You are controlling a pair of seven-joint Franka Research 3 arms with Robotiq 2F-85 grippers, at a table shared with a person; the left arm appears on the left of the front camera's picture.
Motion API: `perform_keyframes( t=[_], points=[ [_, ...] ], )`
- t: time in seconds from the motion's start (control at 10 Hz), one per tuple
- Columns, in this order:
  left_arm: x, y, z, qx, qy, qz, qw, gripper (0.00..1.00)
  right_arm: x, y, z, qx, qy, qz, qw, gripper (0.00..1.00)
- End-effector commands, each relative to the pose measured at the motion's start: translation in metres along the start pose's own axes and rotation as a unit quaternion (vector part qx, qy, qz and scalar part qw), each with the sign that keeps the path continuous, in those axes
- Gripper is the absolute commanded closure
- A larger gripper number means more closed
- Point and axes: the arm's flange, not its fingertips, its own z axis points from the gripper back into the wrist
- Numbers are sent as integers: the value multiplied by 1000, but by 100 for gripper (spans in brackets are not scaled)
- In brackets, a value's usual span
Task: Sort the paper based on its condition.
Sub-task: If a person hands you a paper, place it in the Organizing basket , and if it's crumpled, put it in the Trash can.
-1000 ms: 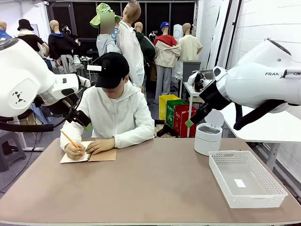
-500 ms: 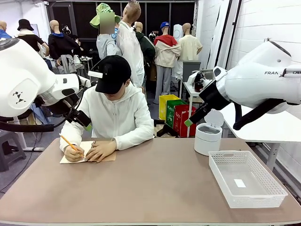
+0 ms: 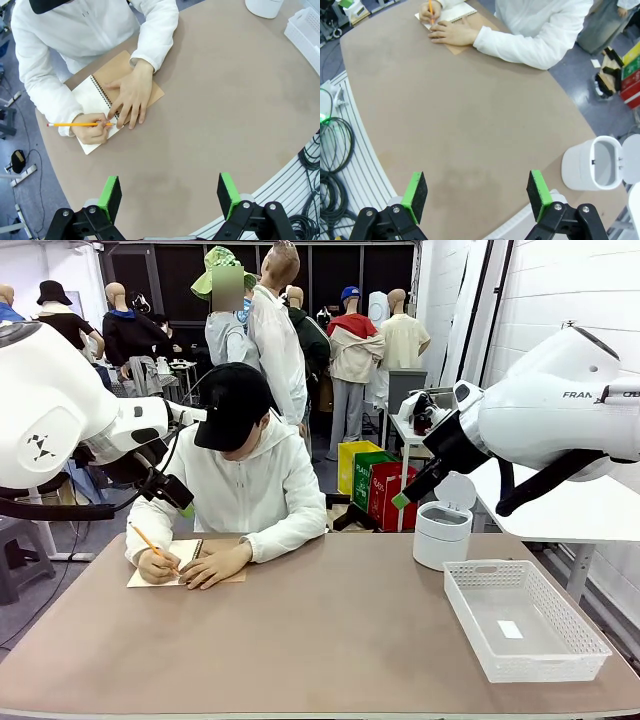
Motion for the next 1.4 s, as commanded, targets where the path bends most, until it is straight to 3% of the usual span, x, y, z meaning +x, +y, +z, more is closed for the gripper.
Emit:
perform_keyframes(
  t=[0.0, 1.3],
  points=[
    [0, 0, 0, 0, 1, 0, 1000, 0, 0, 0, 0, 2, 3, 2, 1000, 0],
    [0, 0, 0, 0, 1, 0, 1000, 0, 0, 0, 0, 2, 3, 2, 1000, 0]
  ],
)
